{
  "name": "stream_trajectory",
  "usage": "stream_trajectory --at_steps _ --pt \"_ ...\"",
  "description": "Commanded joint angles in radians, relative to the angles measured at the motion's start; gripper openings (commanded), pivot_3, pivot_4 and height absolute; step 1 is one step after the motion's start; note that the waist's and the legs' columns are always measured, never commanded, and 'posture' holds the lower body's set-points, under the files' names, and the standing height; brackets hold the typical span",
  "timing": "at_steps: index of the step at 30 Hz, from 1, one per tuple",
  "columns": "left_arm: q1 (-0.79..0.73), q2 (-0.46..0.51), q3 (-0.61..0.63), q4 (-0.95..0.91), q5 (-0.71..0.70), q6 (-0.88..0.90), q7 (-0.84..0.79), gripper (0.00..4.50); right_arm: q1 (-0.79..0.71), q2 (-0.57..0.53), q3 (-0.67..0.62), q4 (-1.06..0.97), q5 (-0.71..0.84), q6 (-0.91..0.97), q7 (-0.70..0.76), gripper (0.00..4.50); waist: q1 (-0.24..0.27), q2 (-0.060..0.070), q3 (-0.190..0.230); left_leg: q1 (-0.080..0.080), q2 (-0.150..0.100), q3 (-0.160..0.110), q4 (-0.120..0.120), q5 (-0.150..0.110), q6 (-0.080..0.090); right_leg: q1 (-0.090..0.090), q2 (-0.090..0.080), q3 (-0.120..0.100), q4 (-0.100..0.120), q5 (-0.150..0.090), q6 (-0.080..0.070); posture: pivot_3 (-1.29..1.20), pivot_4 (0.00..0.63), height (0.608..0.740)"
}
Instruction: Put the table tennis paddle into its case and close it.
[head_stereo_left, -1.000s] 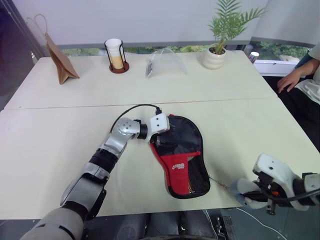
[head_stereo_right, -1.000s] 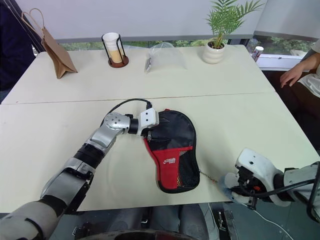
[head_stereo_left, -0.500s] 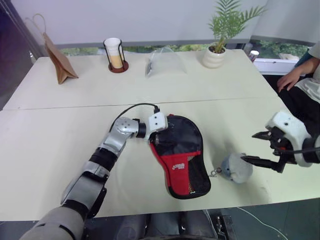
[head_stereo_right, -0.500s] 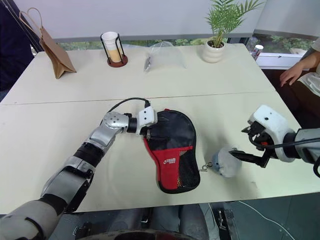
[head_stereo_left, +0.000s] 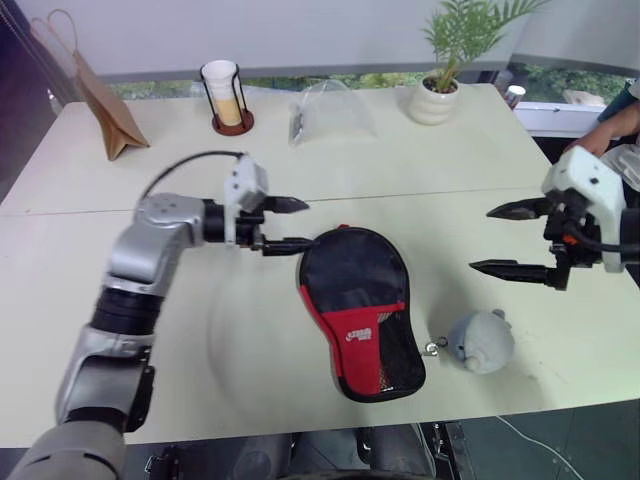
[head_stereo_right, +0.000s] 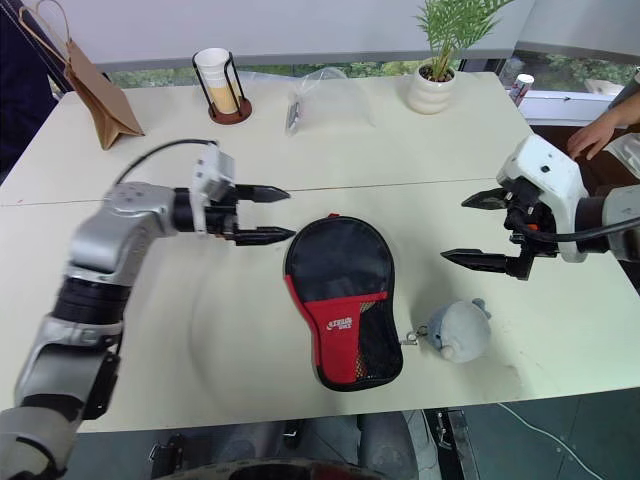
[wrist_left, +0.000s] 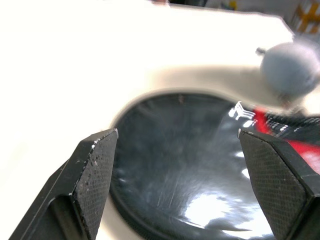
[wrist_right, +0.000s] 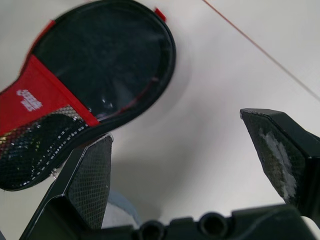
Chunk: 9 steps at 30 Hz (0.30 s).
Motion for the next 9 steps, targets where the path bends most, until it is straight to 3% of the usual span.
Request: stream_trajectory --at_steps 1,4,9 --pt "0.03 0.084 0.082 -0.12 -0.103 0.105 -0.023 3.98 -0.04 -0.018 0.009 0.008 0.008 -0.031 0.026 4.48 0.0 0.001 0.002 0.0 0.0 0.0 0.0 0.0 0.0 0.0 0.0 0.0 0.0 0.0 0.0 0.0 0.15 0.74" --pt "0.084 0.19 0.165 -0.209 -0.179 0.194 -0.027 3.98 -0.057 -0.008 0.025 0.014 0.011 -0.047 0.04 4.48 -0.002 0.001 0.006 0.0 0.0 0.0 0.0 0.0 0.0 0.0 0.0 0.0 0.0 -0.001 -0.002 0.0 0.15 0.74" --pt "0.178 0.267 0.241 -0.326 -0.266 0.279 0.018 3.98 -0.081 0.019 0.042 0.015 0.023 -0.053 0.032 4.48 -0.001 0.002 0.006 0.001 0.0 0.001 0.0 0.0 -0.001 0.0 0.0 0.002 0.001 -0.001 -0.005 0.0 0.15 0.74"
